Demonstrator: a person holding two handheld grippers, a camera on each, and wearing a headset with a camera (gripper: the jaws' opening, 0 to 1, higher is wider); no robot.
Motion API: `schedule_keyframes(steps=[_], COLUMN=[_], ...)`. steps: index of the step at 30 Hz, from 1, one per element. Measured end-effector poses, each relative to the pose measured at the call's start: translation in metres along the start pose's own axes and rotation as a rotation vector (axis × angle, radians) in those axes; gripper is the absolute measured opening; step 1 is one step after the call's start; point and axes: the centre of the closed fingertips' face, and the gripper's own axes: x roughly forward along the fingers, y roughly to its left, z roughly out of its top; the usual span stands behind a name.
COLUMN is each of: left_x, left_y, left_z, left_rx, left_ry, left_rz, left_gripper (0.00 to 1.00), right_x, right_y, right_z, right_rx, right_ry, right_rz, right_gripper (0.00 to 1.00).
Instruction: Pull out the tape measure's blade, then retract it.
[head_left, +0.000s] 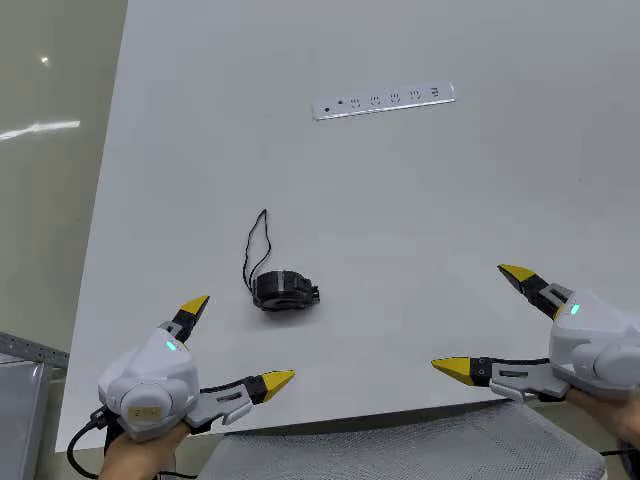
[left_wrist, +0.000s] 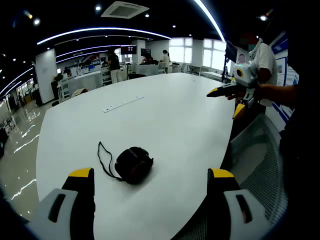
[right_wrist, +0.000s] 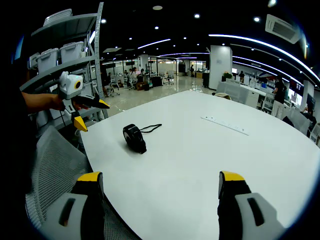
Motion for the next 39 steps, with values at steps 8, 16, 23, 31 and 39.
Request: schedule_keyframes(steps=[8,16,23,31,39], left_x=[0.001,0.001,0.002,0.004,0.009], left_y=[-0.001,0.001,0.004,0.004,0.005], left_z=[0.001,0.000,0.000,-0.002,-0.003], left_rx=[0.006,0.014,0.024,0.037,0.066], left_ry=[0.002,0.010,0.018,0.030,0.049], left_rz=[-0.005,-0.009,-0.012,-0.021,-0.043], left_gripper=[0.91,0.90,0.90,0.88,0.87], right_x=[0.000,0.001,0.004,0.008,0.014], right_y=[0.000,0.000,-0.001,-0.004,-0.005], right_z=[0.000,0.001,0.001,0.003,0.004], right_rx=[-0.001,-0.010,-0.015,-0.039,-0.071], right_ry=[0.000,-0.001,0.000,0.001,-0.005], right_rz=[0.003,0.011,0.023,0.040,0.065], right_gripper=[0.97,0.95,0.94,0.93,0.89])
